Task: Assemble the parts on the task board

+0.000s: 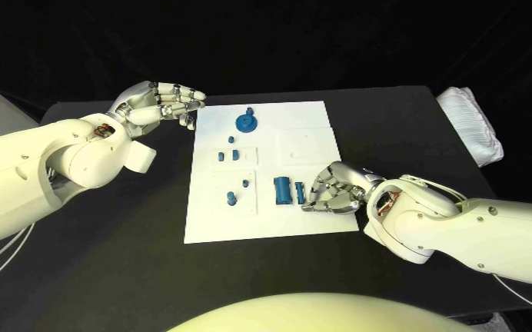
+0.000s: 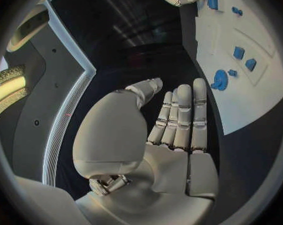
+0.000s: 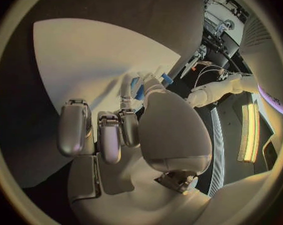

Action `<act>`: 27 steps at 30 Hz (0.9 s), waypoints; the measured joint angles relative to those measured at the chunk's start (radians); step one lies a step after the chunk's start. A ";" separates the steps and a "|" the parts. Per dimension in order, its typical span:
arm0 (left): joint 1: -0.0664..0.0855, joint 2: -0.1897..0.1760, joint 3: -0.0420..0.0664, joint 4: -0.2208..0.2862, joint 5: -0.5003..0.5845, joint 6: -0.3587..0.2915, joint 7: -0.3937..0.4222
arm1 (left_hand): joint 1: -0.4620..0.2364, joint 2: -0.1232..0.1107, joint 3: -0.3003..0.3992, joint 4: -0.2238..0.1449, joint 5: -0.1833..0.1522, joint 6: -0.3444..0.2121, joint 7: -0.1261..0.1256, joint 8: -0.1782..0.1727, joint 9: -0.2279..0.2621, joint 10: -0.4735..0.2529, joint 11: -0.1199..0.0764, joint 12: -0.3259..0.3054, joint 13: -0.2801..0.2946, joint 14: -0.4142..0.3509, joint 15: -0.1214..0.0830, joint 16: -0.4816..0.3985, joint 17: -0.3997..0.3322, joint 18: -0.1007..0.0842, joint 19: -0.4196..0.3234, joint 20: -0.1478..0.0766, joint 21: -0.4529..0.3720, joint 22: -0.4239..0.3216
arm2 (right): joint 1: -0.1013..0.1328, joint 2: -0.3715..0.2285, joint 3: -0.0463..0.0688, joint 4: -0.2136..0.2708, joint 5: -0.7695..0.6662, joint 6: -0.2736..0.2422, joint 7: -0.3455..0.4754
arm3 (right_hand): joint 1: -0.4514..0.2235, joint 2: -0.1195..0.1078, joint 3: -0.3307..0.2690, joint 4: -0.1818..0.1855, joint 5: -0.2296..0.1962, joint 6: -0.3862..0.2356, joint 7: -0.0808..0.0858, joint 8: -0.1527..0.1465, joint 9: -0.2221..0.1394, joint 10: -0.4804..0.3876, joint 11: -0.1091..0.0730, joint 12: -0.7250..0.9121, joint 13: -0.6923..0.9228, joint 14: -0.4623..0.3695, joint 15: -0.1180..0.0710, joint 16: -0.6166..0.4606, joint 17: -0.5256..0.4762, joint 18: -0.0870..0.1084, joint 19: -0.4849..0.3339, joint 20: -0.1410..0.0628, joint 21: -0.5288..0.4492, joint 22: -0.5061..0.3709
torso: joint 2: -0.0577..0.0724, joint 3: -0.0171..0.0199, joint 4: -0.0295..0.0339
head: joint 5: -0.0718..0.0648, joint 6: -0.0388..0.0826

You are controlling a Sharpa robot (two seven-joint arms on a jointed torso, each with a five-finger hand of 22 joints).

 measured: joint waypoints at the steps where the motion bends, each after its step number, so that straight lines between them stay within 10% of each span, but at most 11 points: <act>1: 0.000 0.000 0.000 0.000 0.000 0.000 0.000 | 0.000 0.000 0.000 0.000 0.000 0.000 0.000 0.000 0.000 0.000 0.000 0.000 0.000 0.000 0.000 0.000 0.000 0.000 0.000 0.000 0.000 0.000 | 0.001 -0.002 0.000 -0.002 0.007 -0.007 0.009 | 0.000 0.000 0.000 0.000 0.010 -0.010 0.005 0.000 -0.001 0.000 0.000 -0.001 0.000 0.000 0.000 -0.004 0.000 0.000 0.000 0.000 -0.009 0.000 | 0.000 -0.0001 -0.0001 | 0.000 0.001; 7: -0.004 0.006 0.000 -0.004 0.009 -0.003 0.005 | 0.000 0.000 -0.002 0.011 0.000 0.000 0.000 0.006 -0.003 -0.004 0.003 0.009 0.000 -0.020 0.004 -0.004 -0.009 0.000 -0.002 0.002 -0.014 -0.009 | 0.034 -0.002 0.003 -0.060 0.141 -0.053 0.148 | 0.044 0.038 0.009 -0.009 0.042 -0.072 0.032 -0.037 -0.016 -0.001 0.017 -0.085 0.000 -0.002 0.013 -0.037 0.000 0.000 -0.008 0.008 -0.130 0.000 | -0.006 -0.0024 -0.0012 | -0.002 0.019; 12: -0.026 0.028 -0.001 -0.024 0.045 -0.011 0.024 | 0.000 0.000 -0.003 0.031 0.000 -0.013 -0.002 0.020 -0.008 -0.015 0.008 0.020 -0.007 -0.097 0.014 -0.099 -0.057 0.000 -0.051 0.018 -0.100 -0.057 | 0.077 0.034 0.009 -0.172 0.363 -0.060 0.322 | 0.123 0.047 0.046 -0.013 0.048 -0.121 0.057 -0.060 -0.024 -0.109 0.045 -0.349 -0.002 -0.002 0.035 -0.156 0.000 0.055 -0.104 0.033 -0.459 -0.129 | -0.022 -0.0077 -0.0045 | -0.003 0.043; 14: -0.033 0.044 -0.001 -0.044 0.069 -0.016 0.039 | 0.000 0.000 -0.009 0.043 0.000 -0.019 -0.005 0.034 -0.010 -0.016 0.009 0.017 -0.026 -0.127 0.022 -0.177 -0.098 0.000 -0.068 0.029 -0.171 -0.101 | 0.092 0.061 0.014 -0.229 0.470 -0.055 0.392 | 0.188 0.057 0.086 -0.025 0.043 -0.150 0.071 -0.072 -0.026 -0.260 0.065 -0.615 -0.106 -0.055 0.053 -0.305 -0.137 0.102 -0.196 0.044 -0.733 -0.278 | -0.031 -0.0107 -0.0059 | -0.001 0.052; 21: -0.055 0.104 -0.001 -0.137 0.175 -0.043 0.110 | 0.008 -0.008 -0.004 0.071 -0.004 -0.025 -0.011 0.068 -0.021 0.089 0.016 -0.133 -0.119 -0.115 0.045 -0.517 -0.235 0.000 -0.077 0.067 -0.440 -0.274 | 0.120 0.193 0.038 -0.447 0.782 -0.010 0.559 | 0.260 0.032 0.196 -0.023 0.001 -0.182 0.093 -0.077 -0.027 -0.370 0.080 -0.874 -0.345 -0.178 0.068 -0.659 -0.441 0.101 -0.218 0.058 -0.944 -0.457 | -0.061 -0.0214 -0.0185 | 0.015 0.091; 27: -0.068 0.158 0.000 -0.231 0.256 -0.068 0.161 | 0.013 -0.013 -0.015 0.082 -0.009 -0.038 -0.023 0.046 -0.041 0.129 0.039 -0.291 -0.124 -0.125 0.072 -0.764 -0.273 0.000 -0.075 0.100 -0.643 -0.406 | 0.124 0.293 0.048 -0.617 0.957 0.041 0.662 | 0.257 -0.014 0.396 -0.014 -0.001 -0.194 0.131 -0.140 -0.061 -0.375 0.129 -1.234 -0.789 -0.419 0.149 -1.125 -0.701 0.101 -0.418 0.138 -1.169 -0.687 | -0.085 -0.0231 -0.0265 | 0.027 0.122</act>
